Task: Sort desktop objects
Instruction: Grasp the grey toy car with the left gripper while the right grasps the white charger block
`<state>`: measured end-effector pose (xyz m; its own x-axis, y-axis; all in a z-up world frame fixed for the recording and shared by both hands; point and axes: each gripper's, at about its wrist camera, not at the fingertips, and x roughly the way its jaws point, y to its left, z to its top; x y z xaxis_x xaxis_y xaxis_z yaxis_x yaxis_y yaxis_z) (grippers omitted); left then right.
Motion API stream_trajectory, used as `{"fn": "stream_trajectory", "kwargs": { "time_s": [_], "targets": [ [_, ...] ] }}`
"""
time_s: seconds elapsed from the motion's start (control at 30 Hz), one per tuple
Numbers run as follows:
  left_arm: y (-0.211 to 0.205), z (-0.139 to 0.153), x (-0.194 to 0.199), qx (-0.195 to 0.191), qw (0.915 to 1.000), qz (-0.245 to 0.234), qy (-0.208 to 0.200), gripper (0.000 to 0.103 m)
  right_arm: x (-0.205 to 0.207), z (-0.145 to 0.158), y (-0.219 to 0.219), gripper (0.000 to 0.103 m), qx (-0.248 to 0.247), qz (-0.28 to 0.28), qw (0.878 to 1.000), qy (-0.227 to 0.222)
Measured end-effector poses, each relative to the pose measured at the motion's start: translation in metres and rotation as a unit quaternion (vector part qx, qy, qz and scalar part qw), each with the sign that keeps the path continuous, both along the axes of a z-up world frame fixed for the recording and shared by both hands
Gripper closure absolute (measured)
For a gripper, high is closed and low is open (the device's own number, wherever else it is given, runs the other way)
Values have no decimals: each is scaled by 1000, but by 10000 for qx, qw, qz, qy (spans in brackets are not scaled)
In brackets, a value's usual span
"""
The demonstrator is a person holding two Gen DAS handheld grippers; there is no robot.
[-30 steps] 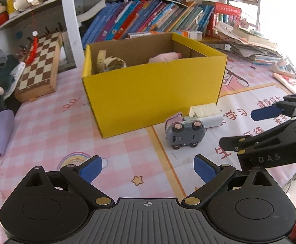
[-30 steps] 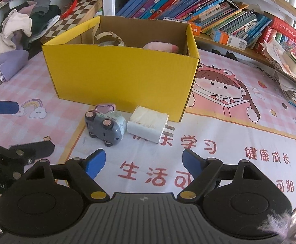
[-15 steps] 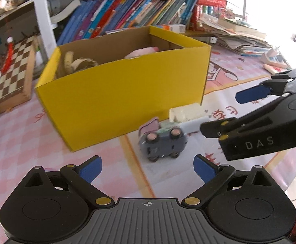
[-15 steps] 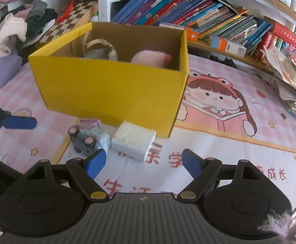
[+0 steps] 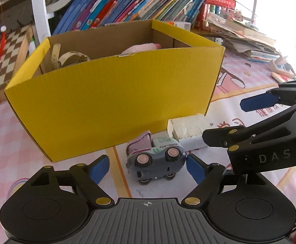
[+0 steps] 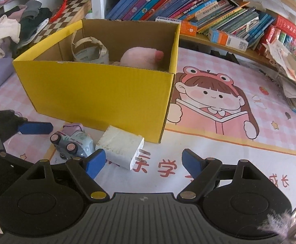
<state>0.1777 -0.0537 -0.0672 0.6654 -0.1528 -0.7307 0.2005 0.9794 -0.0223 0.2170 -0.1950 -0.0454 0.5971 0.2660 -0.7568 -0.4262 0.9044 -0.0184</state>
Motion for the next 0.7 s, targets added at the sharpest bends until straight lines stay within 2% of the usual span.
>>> {"fn": "stream_trajectory", "kwargs": {
  "time_s": [0.07, 0.4, 0.6, 0.7],
  "targets": [
    [1, -1, 0, -33, 10000, -21, 35, 41, 3, -2, 1, 21, 43, 14, 10000, 70],
    [44, 5, -17, -37, 9975, 674, 187, 42, 17, -15, 22, 21, 111, 147, 9988, 448],
    [54, 12, -28, 55, 9974, 712, 85, 42, 25, -25, 39, 22, -48, 145, 9984, 546],
    [57, 14, -29, 114, 9973, 726, 80, 42, 30, -29, 42, 30, -137, 53, 9983, 568]
  ]
}}
